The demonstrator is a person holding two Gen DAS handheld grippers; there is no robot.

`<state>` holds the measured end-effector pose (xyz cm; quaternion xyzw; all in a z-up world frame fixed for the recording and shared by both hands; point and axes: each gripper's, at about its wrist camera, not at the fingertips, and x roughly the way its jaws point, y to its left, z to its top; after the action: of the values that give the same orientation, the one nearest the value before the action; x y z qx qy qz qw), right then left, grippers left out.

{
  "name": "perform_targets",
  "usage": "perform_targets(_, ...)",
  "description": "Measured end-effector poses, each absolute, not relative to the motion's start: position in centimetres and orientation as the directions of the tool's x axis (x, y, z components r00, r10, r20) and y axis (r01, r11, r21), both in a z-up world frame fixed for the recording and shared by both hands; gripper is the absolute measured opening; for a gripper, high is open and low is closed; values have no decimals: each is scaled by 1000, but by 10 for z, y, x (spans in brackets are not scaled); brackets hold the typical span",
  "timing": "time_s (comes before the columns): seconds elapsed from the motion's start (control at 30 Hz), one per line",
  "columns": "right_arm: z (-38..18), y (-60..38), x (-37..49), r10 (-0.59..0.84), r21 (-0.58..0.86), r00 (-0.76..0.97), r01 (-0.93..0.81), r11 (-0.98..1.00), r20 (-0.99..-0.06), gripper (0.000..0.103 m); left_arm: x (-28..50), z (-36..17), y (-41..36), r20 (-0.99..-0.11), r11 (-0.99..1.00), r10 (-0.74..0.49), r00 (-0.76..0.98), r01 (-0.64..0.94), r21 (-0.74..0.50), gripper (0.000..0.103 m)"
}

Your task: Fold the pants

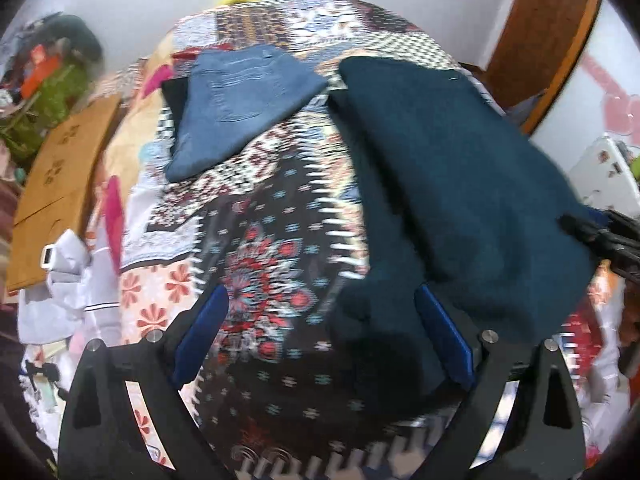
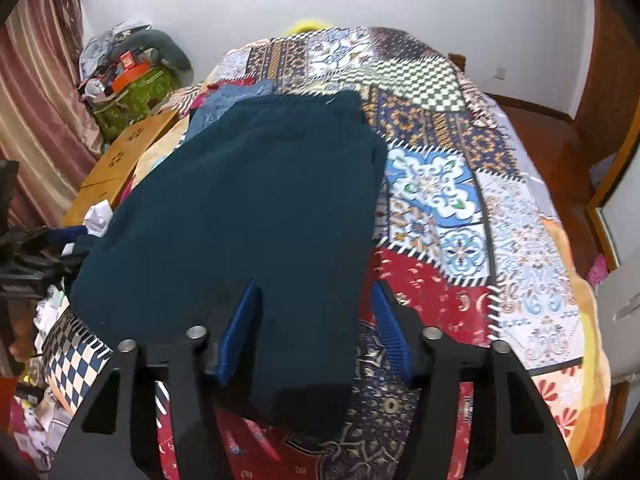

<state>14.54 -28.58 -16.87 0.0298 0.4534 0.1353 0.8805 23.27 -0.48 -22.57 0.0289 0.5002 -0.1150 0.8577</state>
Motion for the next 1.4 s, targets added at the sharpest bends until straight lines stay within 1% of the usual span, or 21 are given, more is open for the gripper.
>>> perform_targets(0.13, -168, -286, 142, 270, 173, 555, -223, 959, -786, 46, 233, -230, 18, -862, 969, -239, 447, 169, -181, 96)
perform_targets(0.2, -168, -287, 142, 278, 179, 553, -227, 957, -785, 45, 229, -228, 18, -860, 971, -226, 458, 175, -162, 96)
perform_targets(0.23, -168, -288, 142, 280, 182, 551, -227, 957, -786, 44, 227, -225, 17, -858, 972, -217, 465, 180, -148, 94)
perform_targets(0.3, -167, -290, 143, 288, 194, 543, -224, 955, -788, 41, 223, -216, 17, -852, 975, -195, 486, 190, -114, 93)
perform_targets(0.37, -168, -292, 143, 303, 209, 533, -230, 950, -790, 41, 222, -212, 21, -849, 978, -180, 496, 186, -98, 92)
perform_targets(0.4, -168, -293, 143, 307, 211, 531, -234, 949, -790, 41, 222, -211, 23, -850, 979, -171, 499, 180, -91, 90)
perform_targets(0.43, -168, -294, 143, 309, 211, 528, -239, 948, -791, 41, 222, -210, 25, -851, 984, -146, 504, 164, -72, 85)
perform_targets(0.47, -168, -294, 143, 311, 211, 525, -242, 947, -792, 41, 224, -209, 29, -855, 989, -121, 504, 135, -61, 78)
perform_targets(0.53, -165, -296, 144, 315, 215, 518, -245, 945, -795, 41, 232, -206, 38, -869, 994, -109, 483, 74, -83, 69)
perform_targets(0.6, -161, -297, 146, 326, 219, 510, -260, 941, -796, 41, 244, -198, 40, -861, 988, -155, 484, 70, -139, 69)
perform_targets(0.7, -153, -298, 151, 313, 192, 529, -271, 943, -789, 41, 259, -182, 25, -839, 991, -134, 527, 97, -97, 69)
perform_targets(0.83, -140, -304, 165, 307, 190, 568, -257, 947, -763, 41, 284, -164, -4, -817, 979, -176, 550, 183, -88, 69)
perform_targets(1.0, -129, -310, 195, 298, 186, 595, -244, 952, -746, 41, 316, -152, -42, -792, 957, -211, 572, 287, -48, 72)
perform_targets(1.07, -129, -309, 211, 302, 184, 593, -252, 950, -746, 41, 332, -151, -54, -789, 950, -203, 580, 311, -17, 75)
perform_targets(1.17, -134, -305, 232, 300, 175, 583, -263, 949, -755, 41, 353, -155, -67, -790, 944, -200, 580, 331, 3, 76)
perform_targets(1.4, -151, -296, 283, 292, 161, 557, -272, 949, -777, 41, 399, -184, -85, -825, 932, -225, 518, 362, -27, 76)
